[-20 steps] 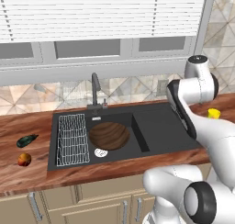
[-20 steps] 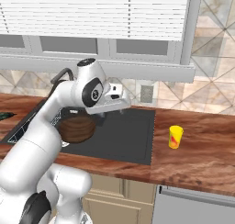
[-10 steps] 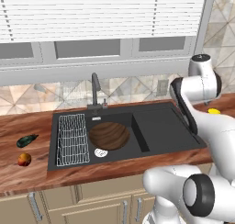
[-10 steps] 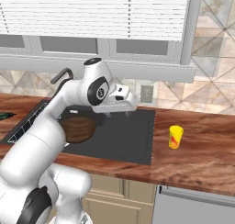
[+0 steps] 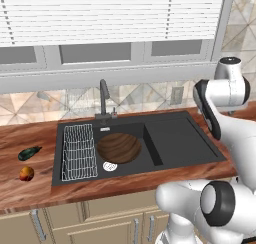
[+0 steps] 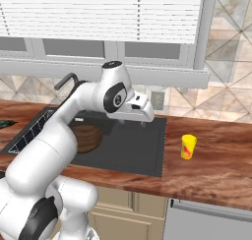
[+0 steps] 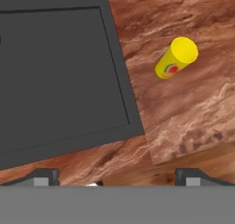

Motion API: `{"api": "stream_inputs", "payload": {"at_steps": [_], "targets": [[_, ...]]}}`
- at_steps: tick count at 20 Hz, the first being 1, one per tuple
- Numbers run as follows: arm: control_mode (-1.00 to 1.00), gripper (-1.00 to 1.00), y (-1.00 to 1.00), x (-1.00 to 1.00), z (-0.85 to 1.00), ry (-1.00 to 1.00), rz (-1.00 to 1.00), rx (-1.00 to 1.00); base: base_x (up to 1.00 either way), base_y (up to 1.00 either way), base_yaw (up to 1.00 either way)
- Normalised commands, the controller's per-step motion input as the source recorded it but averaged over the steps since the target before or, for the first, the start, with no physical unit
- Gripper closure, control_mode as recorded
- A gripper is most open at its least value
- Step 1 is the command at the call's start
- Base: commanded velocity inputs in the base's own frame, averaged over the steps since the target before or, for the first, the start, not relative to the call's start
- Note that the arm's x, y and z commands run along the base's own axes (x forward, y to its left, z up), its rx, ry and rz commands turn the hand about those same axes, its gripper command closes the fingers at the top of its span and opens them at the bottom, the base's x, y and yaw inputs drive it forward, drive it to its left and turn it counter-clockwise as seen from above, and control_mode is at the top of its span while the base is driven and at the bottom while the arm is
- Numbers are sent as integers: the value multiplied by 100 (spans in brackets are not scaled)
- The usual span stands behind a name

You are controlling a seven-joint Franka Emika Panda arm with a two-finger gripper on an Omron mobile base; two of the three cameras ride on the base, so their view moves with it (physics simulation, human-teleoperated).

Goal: Remove the eggplant and peach from the sink. Then move the bowl and cup from the counter to the sink for washing.

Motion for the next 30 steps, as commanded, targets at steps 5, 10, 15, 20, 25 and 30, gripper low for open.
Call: {"api": "stream_inputs", "payload": {"at_steps": [5, 10, 15, 20, 25, 30], "targets": [[-100, -100, -24, 0, 0, -4, 0, 1, 0, 0, 0], [-100, -100, -18, 1, 0, -1, 0, 0, 0, 0, 0], [-100, -100, -23, 0, 0, 0, 0, 1, 0, 0, 0], [-100, -100, -21, 5, 0, 0, 0, 6, 0, 0, 0], [-100, -100, -21, 8, 0, 0, 0, 3, 0, 0, 0], [-100, -100, -20, 14, -1, 0, 0, 0, 0, 0, 0]]}}
